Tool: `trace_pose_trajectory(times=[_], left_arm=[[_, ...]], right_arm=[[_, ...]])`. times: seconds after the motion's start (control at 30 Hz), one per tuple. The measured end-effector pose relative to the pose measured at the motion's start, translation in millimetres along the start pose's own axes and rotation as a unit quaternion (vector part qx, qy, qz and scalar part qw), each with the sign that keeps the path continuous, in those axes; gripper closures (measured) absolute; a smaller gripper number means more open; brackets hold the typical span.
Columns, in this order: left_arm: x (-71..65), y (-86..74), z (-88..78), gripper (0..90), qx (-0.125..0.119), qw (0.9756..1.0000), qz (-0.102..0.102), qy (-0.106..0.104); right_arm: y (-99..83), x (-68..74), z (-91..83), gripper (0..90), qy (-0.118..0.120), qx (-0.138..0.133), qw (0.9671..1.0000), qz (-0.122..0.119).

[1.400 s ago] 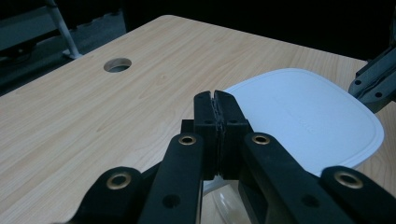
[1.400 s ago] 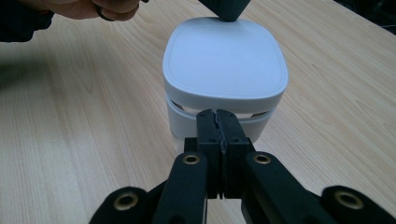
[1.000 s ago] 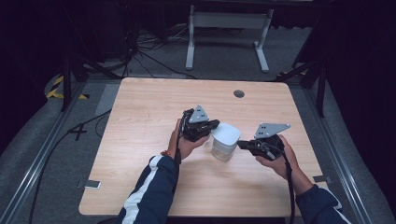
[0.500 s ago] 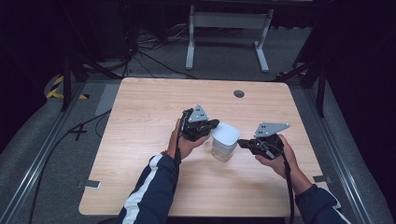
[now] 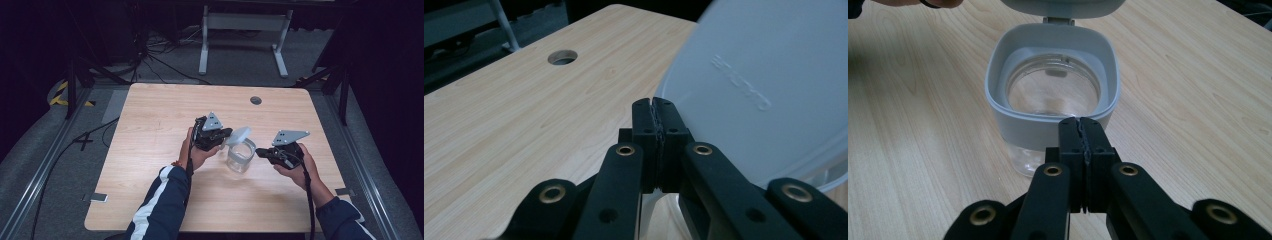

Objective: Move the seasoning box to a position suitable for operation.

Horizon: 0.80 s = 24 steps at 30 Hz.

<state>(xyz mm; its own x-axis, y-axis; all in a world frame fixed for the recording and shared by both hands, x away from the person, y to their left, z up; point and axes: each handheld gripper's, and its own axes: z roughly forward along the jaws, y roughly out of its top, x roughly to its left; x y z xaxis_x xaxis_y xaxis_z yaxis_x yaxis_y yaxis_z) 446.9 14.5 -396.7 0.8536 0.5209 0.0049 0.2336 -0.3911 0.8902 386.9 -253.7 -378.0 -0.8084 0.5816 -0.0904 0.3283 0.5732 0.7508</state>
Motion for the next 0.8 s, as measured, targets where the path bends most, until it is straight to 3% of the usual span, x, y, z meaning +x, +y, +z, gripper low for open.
trace_pose_trajectory(times=[0.37,0.6,0.8], left_arm=[[-2.3,-3.4,4.0,86.4,0.003,1.0,0.004,0.0],[-0.1,-7.4,1.2,85.1,0.014,0.9999,0.0,0.0],[7.0,-22.7,-7.8,84.1,0.024,0.9996,-0.007,0.008]], right_arm=[[11.6,6.6,-7.2,89.7,0.004,-0.036,0.9993,-0.01],[28.2,11.4,-6.1,89.7,0.002,-0.044,0.9987,-0.026],[48.0,17.2,-0.1,89.6,0.001,-0.038,0.9983,-0.045]])
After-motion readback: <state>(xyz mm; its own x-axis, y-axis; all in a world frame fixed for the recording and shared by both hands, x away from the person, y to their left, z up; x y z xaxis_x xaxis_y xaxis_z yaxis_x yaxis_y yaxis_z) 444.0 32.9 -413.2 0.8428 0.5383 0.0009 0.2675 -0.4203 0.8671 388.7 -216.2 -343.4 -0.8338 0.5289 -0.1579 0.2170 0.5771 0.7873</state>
